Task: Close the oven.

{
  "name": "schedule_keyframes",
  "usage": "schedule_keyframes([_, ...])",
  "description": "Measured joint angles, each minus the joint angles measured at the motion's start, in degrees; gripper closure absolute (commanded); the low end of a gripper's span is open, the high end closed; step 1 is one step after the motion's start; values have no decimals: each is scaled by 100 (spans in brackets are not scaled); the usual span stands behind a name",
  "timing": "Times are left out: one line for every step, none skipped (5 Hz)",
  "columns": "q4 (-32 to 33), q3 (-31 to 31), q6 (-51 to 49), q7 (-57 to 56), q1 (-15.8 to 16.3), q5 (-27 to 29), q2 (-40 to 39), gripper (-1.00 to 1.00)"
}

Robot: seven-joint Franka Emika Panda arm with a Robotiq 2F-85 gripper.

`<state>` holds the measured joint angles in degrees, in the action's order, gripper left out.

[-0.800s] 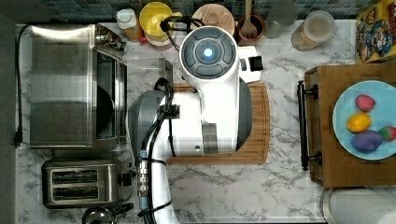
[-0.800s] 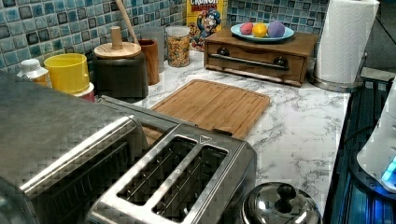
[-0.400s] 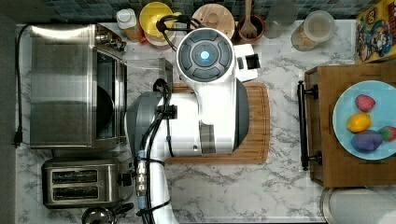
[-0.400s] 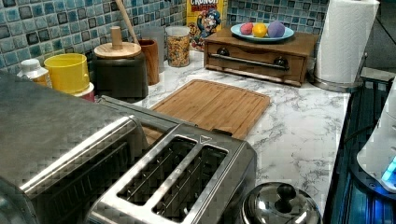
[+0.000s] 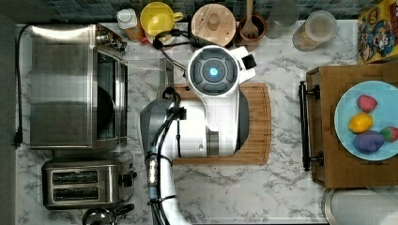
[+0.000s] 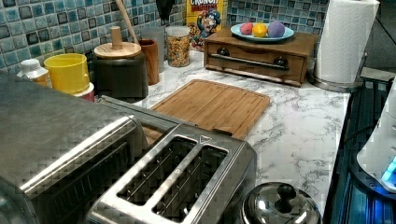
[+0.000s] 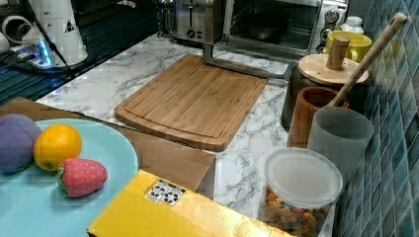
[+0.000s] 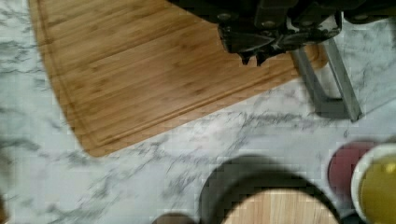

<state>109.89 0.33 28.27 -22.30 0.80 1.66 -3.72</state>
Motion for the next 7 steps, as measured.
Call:
schedule_keyframes([638, 1, 63, -1340, -139, 1115, 30, 100])
schedule_keyframes([1209, -176, 60, -3117, -197, 1992, 35, 100])
schedule_keyframes([1757, -323, 583, -4334, -271, 2875, 51, 100])
schedule_keyframes([2048, -383, 804, -5167, -378, 3331, 49, 100])
schedule_keyframes([2249, -351, 1188, -5956, -423, 4366, 51, 100])
schedule_keyframes([2249, -168, 1252, -6695, -539, 5063, -99, 100])
schedule_keyframes([2149, -65, 1249, -6958, -540, 5124, -522, 100])
